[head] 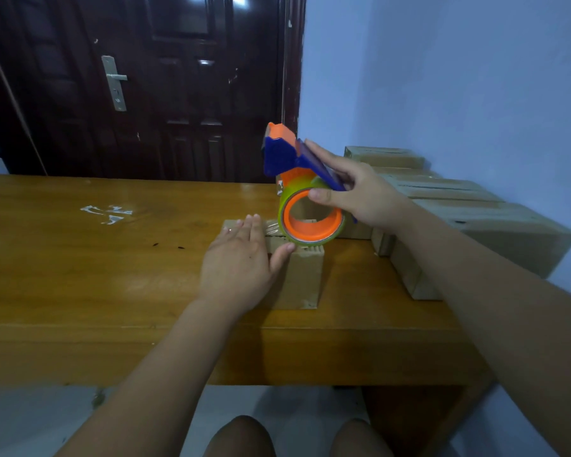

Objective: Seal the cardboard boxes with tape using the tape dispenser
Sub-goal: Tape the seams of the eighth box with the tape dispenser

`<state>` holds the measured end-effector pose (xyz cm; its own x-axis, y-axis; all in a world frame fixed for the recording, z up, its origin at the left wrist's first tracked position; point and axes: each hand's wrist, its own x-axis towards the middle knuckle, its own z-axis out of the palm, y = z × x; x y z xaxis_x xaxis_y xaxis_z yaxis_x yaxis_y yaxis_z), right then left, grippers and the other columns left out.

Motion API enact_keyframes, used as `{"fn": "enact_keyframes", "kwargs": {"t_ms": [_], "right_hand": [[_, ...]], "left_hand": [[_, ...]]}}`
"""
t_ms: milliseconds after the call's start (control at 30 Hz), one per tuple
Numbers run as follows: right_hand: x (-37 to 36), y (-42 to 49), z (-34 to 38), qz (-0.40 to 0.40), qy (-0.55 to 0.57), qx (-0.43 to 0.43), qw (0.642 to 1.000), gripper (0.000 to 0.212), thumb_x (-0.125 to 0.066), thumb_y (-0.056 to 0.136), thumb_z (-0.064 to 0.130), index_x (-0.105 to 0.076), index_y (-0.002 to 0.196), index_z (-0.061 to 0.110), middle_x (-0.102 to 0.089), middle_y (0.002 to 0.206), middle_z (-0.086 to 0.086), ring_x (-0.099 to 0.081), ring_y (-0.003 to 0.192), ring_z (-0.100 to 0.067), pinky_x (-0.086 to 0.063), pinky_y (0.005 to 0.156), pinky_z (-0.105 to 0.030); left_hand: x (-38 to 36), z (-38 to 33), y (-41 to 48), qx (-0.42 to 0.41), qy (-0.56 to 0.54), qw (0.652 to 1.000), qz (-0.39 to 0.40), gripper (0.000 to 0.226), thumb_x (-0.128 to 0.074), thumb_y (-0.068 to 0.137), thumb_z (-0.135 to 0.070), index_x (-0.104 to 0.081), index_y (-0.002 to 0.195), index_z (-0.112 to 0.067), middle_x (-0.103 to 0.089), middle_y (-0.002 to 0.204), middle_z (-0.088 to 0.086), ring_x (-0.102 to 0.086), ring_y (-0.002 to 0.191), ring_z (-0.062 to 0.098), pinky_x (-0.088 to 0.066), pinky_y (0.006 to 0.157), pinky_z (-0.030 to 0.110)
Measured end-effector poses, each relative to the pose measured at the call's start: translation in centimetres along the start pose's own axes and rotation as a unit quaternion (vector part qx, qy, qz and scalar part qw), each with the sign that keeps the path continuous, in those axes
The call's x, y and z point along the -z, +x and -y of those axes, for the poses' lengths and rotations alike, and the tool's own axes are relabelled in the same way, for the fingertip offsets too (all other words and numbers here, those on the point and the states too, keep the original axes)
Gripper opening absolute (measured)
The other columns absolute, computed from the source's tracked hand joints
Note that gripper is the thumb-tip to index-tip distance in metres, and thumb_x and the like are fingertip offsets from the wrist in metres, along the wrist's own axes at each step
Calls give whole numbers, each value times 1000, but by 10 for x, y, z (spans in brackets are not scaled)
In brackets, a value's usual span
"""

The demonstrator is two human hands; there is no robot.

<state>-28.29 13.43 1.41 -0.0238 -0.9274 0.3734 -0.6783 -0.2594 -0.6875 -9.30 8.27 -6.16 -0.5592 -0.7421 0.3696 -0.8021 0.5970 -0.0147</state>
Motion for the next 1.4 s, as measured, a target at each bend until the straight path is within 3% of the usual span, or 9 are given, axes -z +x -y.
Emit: {"fn": "enact_keyframes", "kwargs": {"t_ms": [233, 400, 500, 867, 1033, 1133, 1233, 1300, 1400], "right_hand": [[14, 5, 6, 37, -88, 3, 995, 63, -65, 88, 30, -31, 138, 47, -52, 129, 15, -55, 111, -4, -43, 89, -12], [32, -19, -14, 78, -184, -44, 979, 63, -65, 88, 40, -32, 141, 48, -51, 138, 9, -51, 120, -12, -39, 105, -33], [26, -33, -23, 46, -141, -55, 987, 62, -61, 91, 35, -30, 144, 44, -48, 137, 16, -51, 116, -6, -39, 91, -16], [10, -54, -41, 29, -80, -79, 993, 64, -58, 93, 33, -24, 146, 44, -36, 137, 26, -45, 117, 2, -34, 87, -10], [-2, -64, -52, 12, -17, -97, 995, 63, -55, 94, 34, -22, 146, 46, -33, 143, 23, -38, 126, 1, -32, 100, -20], [-8, -68, -57, -10, 13, -104, 994, 62, -55, 95, 34, -21, 146, 46, -31, 143, 25, -38, 126, 2, -34, 95, -14], [-15, -68, -56, -14, 8, -99, 995, 63, -53, 96, 35, -19, 147, 45, -33, 139, 26, -42, 117, 6, -37, 93, -15], [-23, -65, -56, -12, 3, -89, 996, 64, -53, 96, 36, -17, 147, 46, -30, 147, 22, -39, 125, 1, -38, 101, -24], [-35, -61, -54, -21, 29, -76, 996, 65, -55, 92, 43, -18, 146, 49, -34, 149, 18, -42, 129, -3, -40, 107, -35]], "left_hand": [[-1, 3, 2, -12, 4, 1000, 19, 88, 0, 84, -64, -17, 150, -8, -24, 155, 9, -21, 143, 21, -17, 114, 32], [1, 2, 3, -23, 13, 999, 34, 94, 2, 78, -68, -17, 150, -12, -21, 156, 7, -20, 143, 19, -19, 114, 32], [4, 1, 1, -25, 14, 999, 31, 95, 3, 76, -69, -18, 150, -12, -21, 156, 6, -20, 143, 19, -19, 114, 31], [4, 2, 1, -36, 8, 999, 34, 95, 2, 76, -69, -19, 150, -13, -21, 156, 6, -21, 143, 20, -20, 114, 33], [7, -1, 0, -46, 4, 998, 41, 97, 8, 67, -74, -11, 151, -30, -19, 157, 9, -20, 143, 24, -20, 114, 36], [10, -4, 0, -55, 16, 997, 52, 101, 11, 58, -78, -9, 149, -40, -14, 158, 11, -19, 143, 28, -19, 114, 40], [15, -10, 1, -69, 11, 997, 39, 102, 4, 63, -78, -18, 150, -29, -7, 159, 6, -10, 145, 26, -13, 116, 42], [14, -16, -2, -107, 25, 994, 9, 104, 3, 67, -76, -22, 149, -19, -13, 158, 5, -11, 145, 22, -11, 116, 37], [8, -14, -4, -99, 16, 995, -14, 94, -10, 74, -74, -31, 147, -20, -33, 152, 1, -37, 136, 19, -36, 104, 33]]}}
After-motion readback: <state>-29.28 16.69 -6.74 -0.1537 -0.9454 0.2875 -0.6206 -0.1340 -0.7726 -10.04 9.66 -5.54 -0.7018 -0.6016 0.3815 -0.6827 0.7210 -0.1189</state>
